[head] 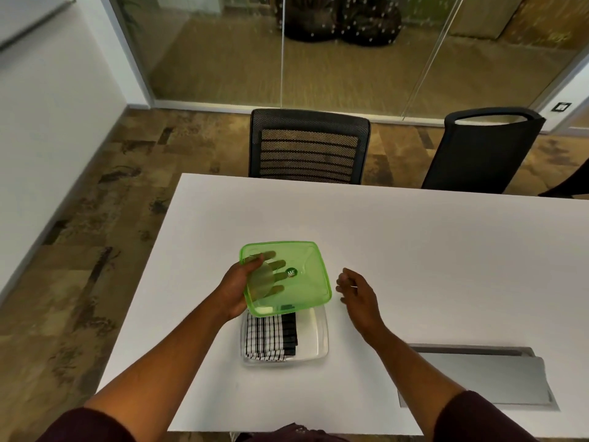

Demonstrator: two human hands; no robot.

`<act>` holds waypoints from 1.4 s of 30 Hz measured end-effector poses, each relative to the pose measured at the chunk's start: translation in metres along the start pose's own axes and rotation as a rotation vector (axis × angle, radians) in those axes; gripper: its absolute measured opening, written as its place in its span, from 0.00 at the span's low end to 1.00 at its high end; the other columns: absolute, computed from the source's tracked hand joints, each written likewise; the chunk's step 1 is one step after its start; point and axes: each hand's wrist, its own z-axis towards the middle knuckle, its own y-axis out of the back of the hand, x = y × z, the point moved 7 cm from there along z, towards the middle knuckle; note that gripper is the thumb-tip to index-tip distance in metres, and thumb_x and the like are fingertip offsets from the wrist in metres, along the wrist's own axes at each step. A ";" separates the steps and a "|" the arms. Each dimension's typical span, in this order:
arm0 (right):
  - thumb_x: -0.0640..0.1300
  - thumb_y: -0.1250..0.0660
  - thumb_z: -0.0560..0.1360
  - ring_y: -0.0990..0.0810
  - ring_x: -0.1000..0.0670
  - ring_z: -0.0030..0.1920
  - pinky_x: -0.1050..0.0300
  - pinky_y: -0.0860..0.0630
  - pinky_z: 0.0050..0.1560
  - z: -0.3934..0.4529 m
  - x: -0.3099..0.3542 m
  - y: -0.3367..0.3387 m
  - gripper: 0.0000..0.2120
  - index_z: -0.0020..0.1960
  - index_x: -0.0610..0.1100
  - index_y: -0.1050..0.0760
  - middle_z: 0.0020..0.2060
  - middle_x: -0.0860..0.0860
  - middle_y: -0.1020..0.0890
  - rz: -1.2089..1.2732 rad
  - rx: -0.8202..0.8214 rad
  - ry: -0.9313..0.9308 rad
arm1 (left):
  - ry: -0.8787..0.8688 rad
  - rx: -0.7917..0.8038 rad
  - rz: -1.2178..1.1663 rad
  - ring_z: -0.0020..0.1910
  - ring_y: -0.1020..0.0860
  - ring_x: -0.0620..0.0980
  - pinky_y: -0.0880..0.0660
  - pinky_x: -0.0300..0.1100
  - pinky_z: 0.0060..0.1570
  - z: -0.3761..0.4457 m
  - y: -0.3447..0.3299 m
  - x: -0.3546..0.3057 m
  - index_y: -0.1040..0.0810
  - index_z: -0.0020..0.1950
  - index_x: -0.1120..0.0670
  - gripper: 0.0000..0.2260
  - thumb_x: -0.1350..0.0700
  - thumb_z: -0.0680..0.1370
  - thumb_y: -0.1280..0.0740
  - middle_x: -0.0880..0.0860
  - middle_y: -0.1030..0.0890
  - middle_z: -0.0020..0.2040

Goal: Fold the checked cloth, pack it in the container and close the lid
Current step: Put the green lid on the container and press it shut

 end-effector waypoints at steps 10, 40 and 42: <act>0.35 0.29 0.76 0.14 0.48 0.46 0.54 0.16 0.43 -0.010 -0.013 -0.025 0.12 0.59 0.42 0.18 0.45 0.44 0.13 0.245 0.218 -0.325 | 0.044 -0.018 0.136 0.61 0.18 0.65 0.18 0.56 0.56 -0.018 0.037 0.028 0.21 0.66 0.60 0.17 0.57 0.78 0.30 0.63 0.17 0.62; 0.44 0.25 0.74 0.18 0.51 0.47 0.54 0.24 0.52 -0.040 -0.053 -0.030 0.08 0.52 0.49 0.20 0.42 0.54 0.16 -0.278 -0.068 -0.215 | -0.163 -0.743 1.134 0.55 0.17 0.60 0.25 0.46 0.53 -0.036 0.098 0.043 0.13 0.48 0.61 0.08 0.56 0.77 0.27 0.59 0.13 0.49; 0.44 0.25 0.74 0.19 0.52 0.46 0.54 0.24 0.51 -0.041 -0.054 -0.028 0.08 0.52 0.50 0.20 0.40 0.55 0.17 -0.270 -0.082 -0.214 | -0.173 -0.742 1.119 0.57 0.18 0.59 0.24 0.47 0.57 -0.036 0.097 0.043 0.13 0.52 0.60 0.09 0.56 0.77 0.26 0.58 0.13 0.52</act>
